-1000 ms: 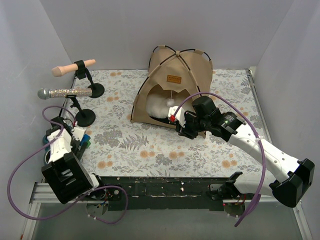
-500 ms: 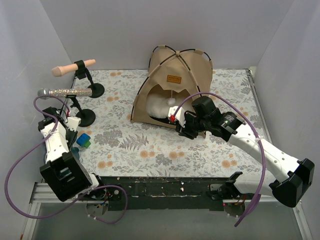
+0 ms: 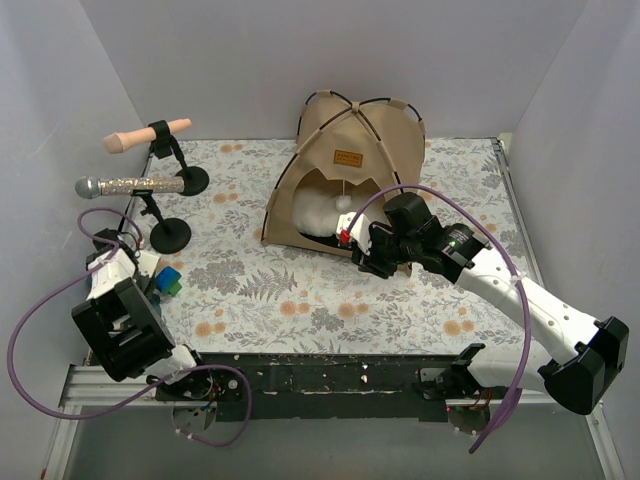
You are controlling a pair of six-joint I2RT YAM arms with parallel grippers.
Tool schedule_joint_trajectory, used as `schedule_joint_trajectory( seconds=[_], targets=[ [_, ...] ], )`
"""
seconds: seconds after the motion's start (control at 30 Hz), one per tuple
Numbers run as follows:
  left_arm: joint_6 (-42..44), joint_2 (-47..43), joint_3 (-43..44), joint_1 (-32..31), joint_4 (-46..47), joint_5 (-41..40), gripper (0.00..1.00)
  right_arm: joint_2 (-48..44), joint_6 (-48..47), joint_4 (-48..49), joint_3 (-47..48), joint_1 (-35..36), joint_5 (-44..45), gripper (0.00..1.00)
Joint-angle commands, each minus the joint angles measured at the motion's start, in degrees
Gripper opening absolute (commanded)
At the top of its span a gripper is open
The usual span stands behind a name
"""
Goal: Set up the pet tent
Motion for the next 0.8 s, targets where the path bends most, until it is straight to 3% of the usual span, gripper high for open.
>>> schedule_joint_trajectory(
  seconds=[0.0,0.27,0.43,0.6,0.7,0.77],
  targets=[
    [-1.3,1.7,2.7,0.5,3.1,3.9,0.62,-0.5,0.7,0.7,2.7,0.5,0.5,0.41],
    [1.4,-3.2,11.4,0.5,-5.9,5.7,0.98,-0.7,2.7,3.9,3.3,0.4,2.0,0.47],
    [0.4,-4.2,19.3,0.6,-15.1,10.5,0.98,-1.8,3.1,5.2,3.2,0.4,3.7,0.52],
    [-0.3,-5.6,28.7,-0.1,-28.9,24.1,0.98,-3.1,4.7,5.9,3.2,0.2,5.4,0.57],
    [-3.1,-7.2,33.0,-3.7,-33.0,29.4,0.98,-3.8,6.5,6.8,3.1,-1.3,6.5,0.63],
    [-7.0,-8.9,33.7,-10.1,-33.0,29.5,0.98,-4.4,7.4,7.4,3.1,-3.0,6.4,0.71]
  ],
)
